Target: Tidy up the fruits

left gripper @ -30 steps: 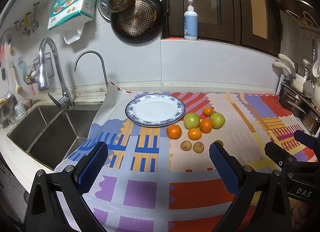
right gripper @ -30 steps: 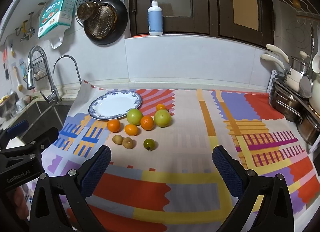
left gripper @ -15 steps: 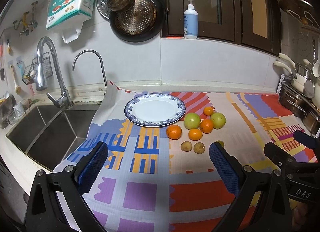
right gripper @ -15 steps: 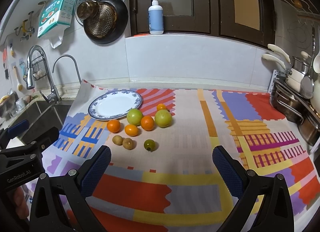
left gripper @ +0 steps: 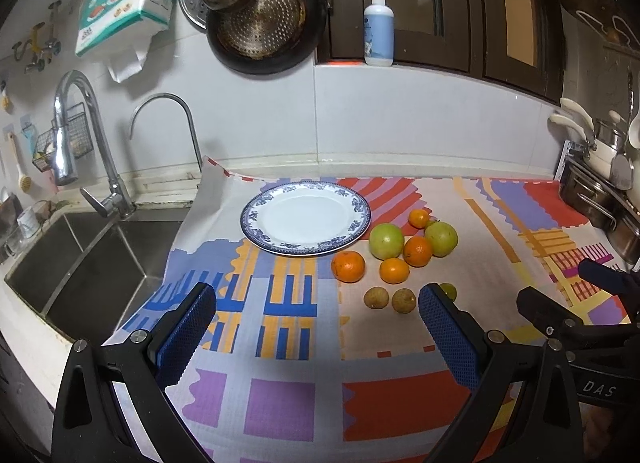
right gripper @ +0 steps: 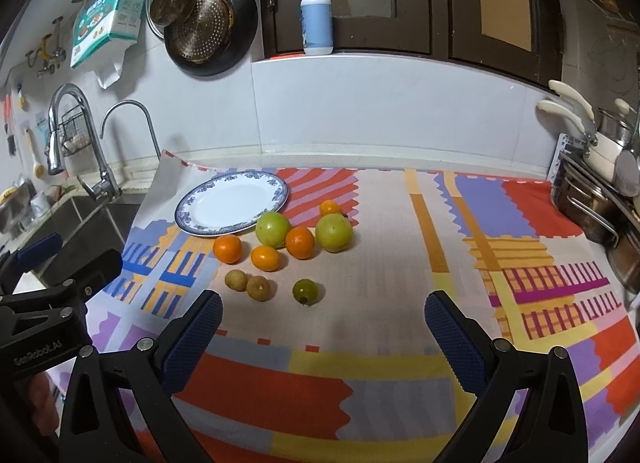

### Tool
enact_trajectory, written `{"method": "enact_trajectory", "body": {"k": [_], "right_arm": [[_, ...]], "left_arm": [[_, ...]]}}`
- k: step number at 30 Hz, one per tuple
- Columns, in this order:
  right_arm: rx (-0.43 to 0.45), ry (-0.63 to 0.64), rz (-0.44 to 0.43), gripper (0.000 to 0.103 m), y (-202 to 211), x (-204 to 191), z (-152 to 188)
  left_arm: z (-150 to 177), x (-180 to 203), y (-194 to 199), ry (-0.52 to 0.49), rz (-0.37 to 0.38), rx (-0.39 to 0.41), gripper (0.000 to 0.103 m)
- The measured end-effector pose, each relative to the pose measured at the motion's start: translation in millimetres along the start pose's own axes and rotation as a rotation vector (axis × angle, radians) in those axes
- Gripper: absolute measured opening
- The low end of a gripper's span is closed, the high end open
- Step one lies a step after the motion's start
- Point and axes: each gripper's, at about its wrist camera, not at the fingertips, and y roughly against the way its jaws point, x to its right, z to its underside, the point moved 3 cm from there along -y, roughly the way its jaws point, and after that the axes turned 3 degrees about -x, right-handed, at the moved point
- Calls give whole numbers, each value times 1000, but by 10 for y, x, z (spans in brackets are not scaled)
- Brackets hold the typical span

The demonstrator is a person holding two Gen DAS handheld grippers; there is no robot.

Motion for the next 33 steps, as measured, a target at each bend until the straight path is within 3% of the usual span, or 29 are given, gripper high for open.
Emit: {"method": "enact_trajectory", "body": {"k": [8, 11, 21, 33], "right_arm": [[-76, 7, -21, 100, -328, -35, -42], [-114, 10, -29, 95, -476, -27, -64], [-253, 24, -80, 75, -1035, -19, -69], [-366, 4, -151, 50, -1447, -20, 22]], "left_arm": [[-34, 38, -321, -41, 43, -47, 101], [-36, 71, -455, -73, 43, -51, 94], [10, 242, -991, -158, 147, -161, 64], [148, 366, -1426, -172, 249, -296, 43]]}}
